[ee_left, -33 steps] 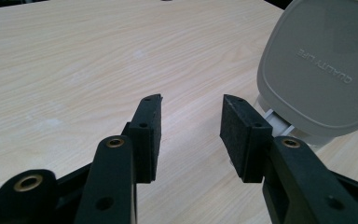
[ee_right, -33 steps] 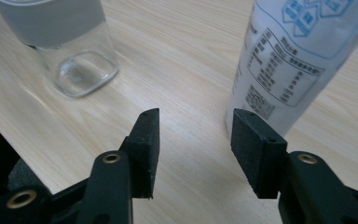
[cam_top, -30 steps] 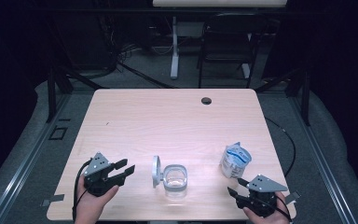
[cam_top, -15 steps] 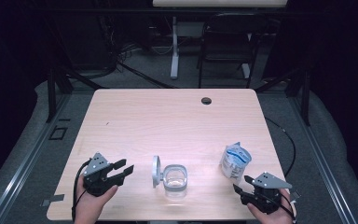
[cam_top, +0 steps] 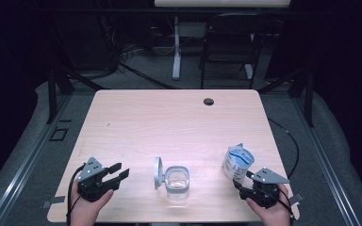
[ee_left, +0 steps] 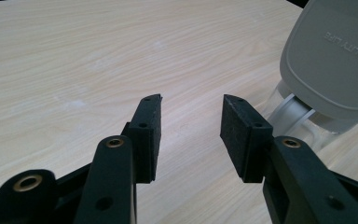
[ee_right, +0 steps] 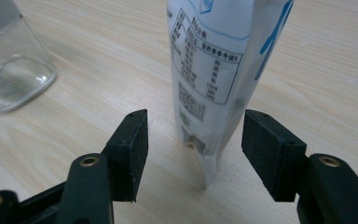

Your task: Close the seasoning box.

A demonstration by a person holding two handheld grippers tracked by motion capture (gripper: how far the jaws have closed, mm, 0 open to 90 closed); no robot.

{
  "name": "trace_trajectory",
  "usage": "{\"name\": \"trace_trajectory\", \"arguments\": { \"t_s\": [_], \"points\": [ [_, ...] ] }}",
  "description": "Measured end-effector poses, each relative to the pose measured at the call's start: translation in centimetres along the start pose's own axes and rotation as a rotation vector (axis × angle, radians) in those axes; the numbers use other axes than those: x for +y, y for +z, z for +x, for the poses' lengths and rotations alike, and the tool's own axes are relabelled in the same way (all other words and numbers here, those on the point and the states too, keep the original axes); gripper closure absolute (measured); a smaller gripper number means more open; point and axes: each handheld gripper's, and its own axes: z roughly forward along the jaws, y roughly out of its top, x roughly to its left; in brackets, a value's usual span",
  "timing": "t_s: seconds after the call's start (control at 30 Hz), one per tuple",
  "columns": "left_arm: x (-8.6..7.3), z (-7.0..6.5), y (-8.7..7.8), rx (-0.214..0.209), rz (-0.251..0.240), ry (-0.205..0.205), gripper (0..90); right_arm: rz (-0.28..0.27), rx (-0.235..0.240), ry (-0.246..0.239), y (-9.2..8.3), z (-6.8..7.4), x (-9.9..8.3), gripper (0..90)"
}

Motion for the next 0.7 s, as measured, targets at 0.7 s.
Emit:
{"name": "trace_trajectory", "arguments": {
  "t_s": [0.7],
  "points": [
    [-1.0,0.6,-1.1,0.032,0.008,-0.021,58.8,-0.037,-0.030,0.008,2.5,-0.6,0.5,40.8]
  ]
}}
